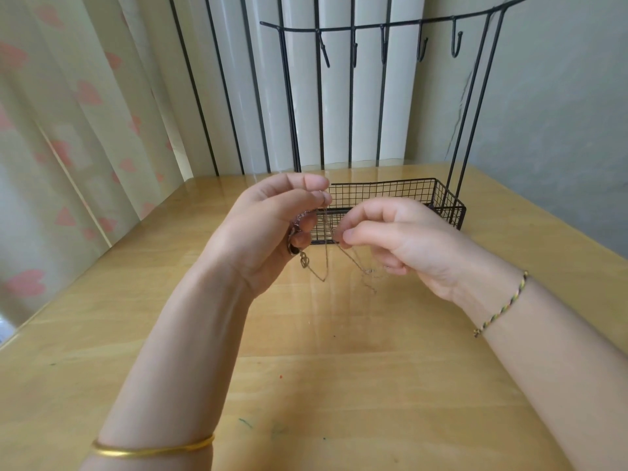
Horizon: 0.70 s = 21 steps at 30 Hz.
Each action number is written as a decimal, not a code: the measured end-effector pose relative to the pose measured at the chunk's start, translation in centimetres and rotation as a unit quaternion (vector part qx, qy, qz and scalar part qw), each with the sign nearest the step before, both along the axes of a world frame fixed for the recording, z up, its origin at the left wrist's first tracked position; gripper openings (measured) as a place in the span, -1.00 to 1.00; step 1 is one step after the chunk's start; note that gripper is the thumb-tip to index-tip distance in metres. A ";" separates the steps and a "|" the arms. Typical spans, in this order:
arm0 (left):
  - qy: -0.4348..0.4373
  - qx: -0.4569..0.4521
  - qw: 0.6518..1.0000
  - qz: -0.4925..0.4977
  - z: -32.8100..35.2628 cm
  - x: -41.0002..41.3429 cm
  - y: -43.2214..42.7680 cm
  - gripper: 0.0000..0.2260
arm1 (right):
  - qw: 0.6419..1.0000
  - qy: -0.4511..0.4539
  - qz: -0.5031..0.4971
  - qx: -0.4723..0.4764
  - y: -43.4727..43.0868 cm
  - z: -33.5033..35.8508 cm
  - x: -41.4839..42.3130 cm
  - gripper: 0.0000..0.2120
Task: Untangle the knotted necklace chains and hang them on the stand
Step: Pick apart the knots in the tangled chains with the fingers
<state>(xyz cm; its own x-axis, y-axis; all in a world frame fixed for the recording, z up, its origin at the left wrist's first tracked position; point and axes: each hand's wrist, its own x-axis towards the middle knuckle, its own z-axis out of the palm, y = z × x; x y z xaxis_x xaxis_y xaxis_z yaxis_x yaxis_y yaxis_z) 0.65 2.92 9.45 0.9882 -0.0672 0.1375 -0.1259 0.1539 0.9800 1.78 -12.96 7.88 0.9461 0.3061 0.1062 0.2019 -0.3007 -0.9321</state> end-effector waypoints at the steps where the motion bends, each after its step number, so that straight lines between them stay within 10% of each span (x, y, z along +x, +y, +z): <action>1: -0.003 0.008 1.000 0.003 0.0 0.0 -0.1 -0.85 | 1.000 -0.001 0.003 0.001 0.0 0.0 0.0 -0.92; 21: -0.114 0.252 0.954 0.117 -0.5 0.4 0.2 -0.88 | 0.993 -0.064 -0.075 0.069 0.0 0.0 0.3 -0.92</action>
<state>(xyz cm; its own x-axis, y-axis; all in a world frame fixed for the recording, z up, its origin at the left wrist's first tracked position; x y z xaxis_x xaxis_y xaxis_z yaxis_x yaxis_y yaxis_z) 1.08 3.10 8.94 0.9327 0.0374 0.3586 -0.3171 -0.3884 0.8652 2.07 -12.94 7.84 0.9560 0.1362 0.2599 0.2841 -0.2076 -0.9361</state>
